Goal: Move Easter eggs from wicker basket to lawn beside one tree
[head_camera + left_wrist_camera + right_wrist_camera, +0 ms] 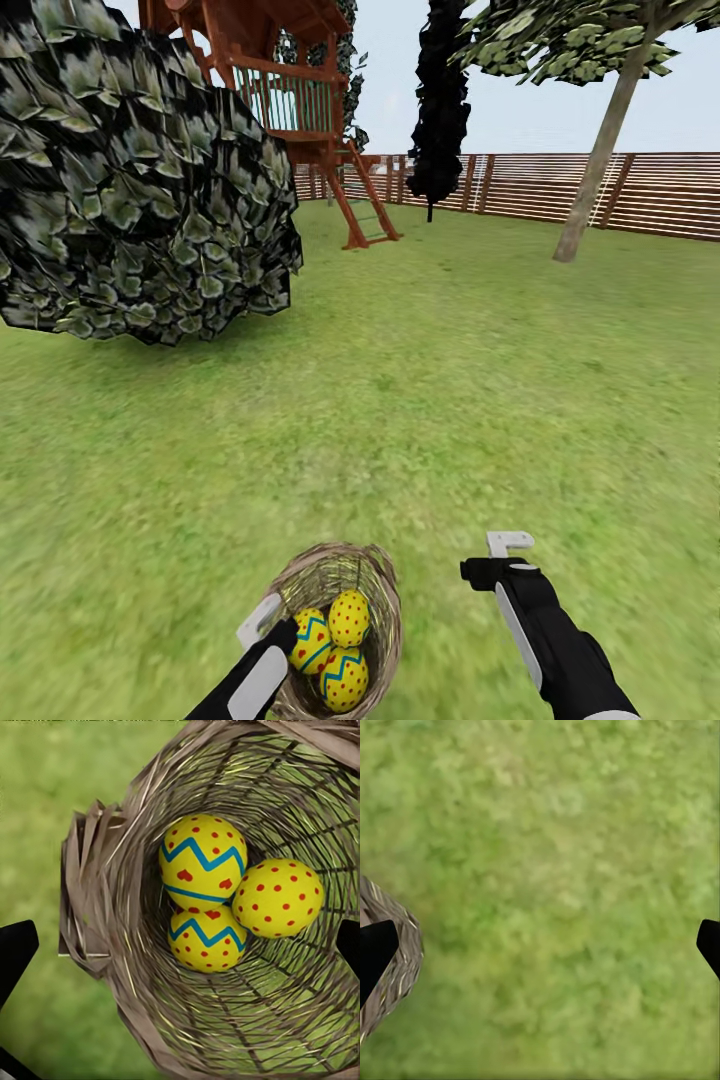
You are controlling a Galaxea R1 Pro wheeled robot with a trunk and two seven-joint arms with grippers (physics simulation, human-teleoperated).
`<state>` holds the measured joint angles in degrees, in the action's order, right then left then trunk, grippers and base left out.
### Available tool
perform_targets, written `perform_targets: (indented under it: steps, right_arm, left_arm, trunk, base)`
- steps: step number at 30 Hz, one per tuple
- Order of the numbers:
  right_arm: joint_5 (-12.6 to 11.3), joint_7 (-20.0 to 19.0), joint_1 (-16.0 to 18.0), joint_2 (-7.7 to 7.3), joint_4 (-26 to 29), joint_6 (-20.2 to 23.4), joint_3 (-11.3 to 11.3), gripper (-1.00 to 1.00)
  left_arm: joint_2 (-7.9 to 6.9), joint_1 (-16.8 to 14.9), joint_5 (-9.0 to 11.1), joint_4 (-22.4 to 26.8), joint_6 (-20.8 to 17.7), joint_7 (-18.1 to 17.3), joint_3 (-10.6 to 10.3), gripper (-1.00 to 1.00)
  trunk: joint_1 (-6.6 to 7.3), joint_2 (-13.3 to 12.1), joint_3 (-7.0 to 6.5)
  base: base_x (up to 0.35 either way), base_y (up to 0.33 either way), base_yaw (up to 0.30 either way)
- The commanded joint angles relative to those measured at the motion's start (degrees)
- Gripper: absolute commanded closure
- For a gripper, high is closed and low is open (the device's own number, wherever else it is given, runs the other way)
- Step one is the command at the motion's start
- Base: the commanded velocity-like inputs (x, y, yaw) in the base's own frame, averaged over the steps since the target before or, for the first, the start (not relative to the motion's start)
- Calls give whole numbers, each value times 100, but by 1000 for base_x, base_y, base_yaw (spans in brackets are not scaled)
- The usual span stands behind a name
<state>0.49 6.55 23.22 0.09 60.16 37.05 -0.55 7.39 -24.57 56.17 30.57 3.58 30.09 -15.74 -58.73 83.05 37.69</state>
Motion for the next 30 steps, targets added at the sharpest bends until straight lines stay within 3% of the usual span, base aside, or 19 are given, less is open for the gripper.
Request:
perform_targets:
  steps: [1,7,13,30]
  right_arm:
    - [4,22,3,0,6,31,-6,-100]
    - [-4,22,-1,0,4,31,-6,-100]
    - [-8,22,-1,4,4,31,-4,-100]
    - [-13,15,0,0,4,31,-2,-100]
  left_arm:
    - [-15,-4,63,0,37,31,-38,-100]
    - [-57,-4,50,27,45,31,-16,-100]
    - [-216,-7,39,52,38,34,-6,-100]
    - [-247,-5,8,63,37,-11,-34,-100]
  trunk:
    - [0,3,5]
    - [0,3,5]
    - [0,3,5]
    - [-329,604,274]
  base:
    - [0,-4,0]
    - [0,-1,0]
    - [0,0,0]
    - [0,0,0]
